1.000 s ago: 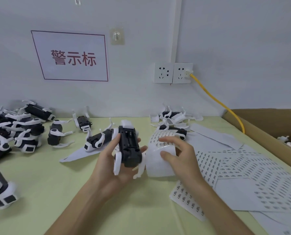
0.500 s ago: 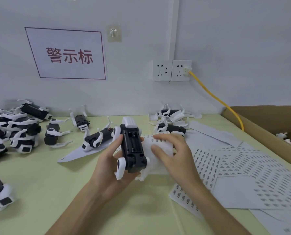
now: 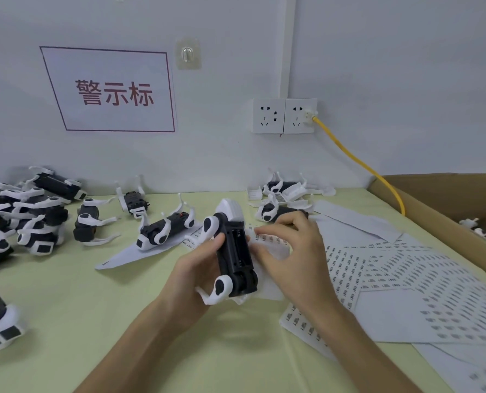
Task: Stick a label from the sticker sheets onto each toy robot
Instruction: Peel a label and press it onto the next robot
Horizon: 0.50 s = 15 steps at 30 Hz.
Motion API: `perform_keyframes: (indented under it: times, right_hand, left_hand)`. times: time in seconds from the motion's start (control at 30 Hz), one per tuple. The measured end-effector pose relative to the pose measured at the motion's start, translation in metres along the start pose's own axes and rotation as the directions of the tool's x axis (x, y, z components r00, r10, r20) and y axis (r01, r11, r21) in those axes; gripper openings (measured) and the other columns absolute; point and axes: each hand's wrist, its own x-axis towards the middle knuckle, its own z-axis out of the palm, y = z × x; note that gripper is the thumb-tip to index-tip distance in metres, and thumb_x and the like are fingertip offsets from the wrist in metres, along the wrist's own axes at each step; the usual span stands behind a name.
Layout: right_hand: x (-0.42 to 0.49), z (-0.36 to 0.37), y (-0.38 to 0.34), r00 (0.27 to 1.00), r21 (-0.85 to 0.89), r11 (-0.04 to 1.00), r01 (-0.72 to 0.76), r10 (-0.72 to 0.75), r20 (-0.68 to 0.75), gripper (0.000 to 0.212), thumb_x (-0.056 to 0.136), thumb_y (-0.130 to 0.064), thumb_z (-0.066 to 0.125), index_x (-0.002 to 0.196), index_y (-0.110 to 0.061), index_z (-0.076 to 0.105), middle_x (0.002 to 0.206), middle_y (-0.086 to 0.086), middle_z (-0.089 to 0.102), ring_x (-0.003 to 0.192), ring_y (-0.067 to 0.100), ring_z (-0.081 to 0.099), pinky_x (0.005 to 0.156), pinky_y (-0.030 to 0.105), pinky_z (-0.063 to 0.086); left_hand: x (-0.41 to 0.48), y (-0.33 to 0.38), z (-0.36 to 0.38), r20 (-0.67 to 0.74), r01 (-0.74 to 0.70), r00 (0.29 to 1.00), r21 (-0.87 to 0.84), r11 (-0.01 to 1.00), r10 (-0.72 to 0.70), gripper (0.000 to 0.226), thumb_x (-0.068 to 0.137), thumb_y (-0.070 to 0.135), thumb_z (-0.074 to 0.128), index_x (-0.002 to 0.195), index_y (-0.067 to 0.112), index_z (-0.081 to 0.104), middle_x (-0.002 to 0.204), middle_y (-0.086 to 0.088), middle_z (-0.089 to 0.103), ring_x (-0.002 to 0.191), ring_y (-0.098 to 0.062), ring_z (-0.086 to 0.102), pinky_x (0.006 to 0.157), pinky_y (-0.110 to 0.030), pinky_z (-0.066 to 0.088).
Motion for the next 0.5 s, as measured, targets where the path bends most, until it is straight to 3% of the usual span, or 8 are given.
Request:
perform_keyframes:
  times: [0.07,0.2,0.37,0.5]
  right_hand:
    - [0.0,-0.0012,-0.0012,1.0,0.025,1.0,0.019,-0.02,0.007,0.019,0.075,-0.022,0.089,0.092,-0.024,0.081,0.088,-0.015,0.061,0.086,0.002,0.052,0.082,0.017,0.042]
    - [-0.0015,-0.0023,-0.0035,0.997,0.165,0.984,-0.071,0.067,0.035,0.012,0.076,-0.02,0.088,0.085,-0.023,0.08,0.082,-0.017,0.068,0.08,0.006,0.062,0.071,0.008,0.043]
    - [-0.0021,-0.0036,-0.0082,0.992,0.281,0.951,-0.126,0.122,0.032,0.008,0.078,-0.018,0.087,0.08,-0.014,0.081,0.076,-0.011,0.073,0.08,0.004,0.067,0.072,0.006,0.042]
    - [-0.003,-0.0037,-0.01,0.993,0.281,0.953,-0.115,0.113,0.025,0.007,0.079,-0.018,0.087,0.078,-0.014,0.081,0.073,-0.011,0.073,0.077,0.006,0.068,0.071,0.007,0.043]
  left_hand:
    - [-0.0008,-0.0002,0.0,0.028,-0.003,1.0,0.047,0.999,0.001,0.038,0.092,0.045,0.055,0.103,0.015,0.076,0.089,-0.006,0.071,0.075,-0.021,0.067,0.066,-0.028,0.055]
    - [-0.0001,-0.0001,-0.0044,0.015,-0.001,1.0,0.067,0.998,0.0,0.042,0.093,0.044,0.06,0.116,0.011,0.071,0.096,-0.011,0.067,0.078,-0.024,0.065,0.067,-0.034,0.053]
    - [-0.0002,-0.0011,-0.0053,0.09,-0.017,0.996,0.074,0.997,0.011,0.039,0.101,0.042,0.049,0.117,0.015,0.072,0.104,-0.005,0.072,0.086,-0.021,0.069,0.072,-0.029,0.056]
    - [-0.0004,-0.0007,-0.0046,0.095,-0.019,0.995,0.087,0.996,0.011,0.038,0.099,0.043,0.051,0.119,0.019,0.073,0.112,-0.003,0.073,0.095,-0.019,0.069,0.075,-0.027,0.055]
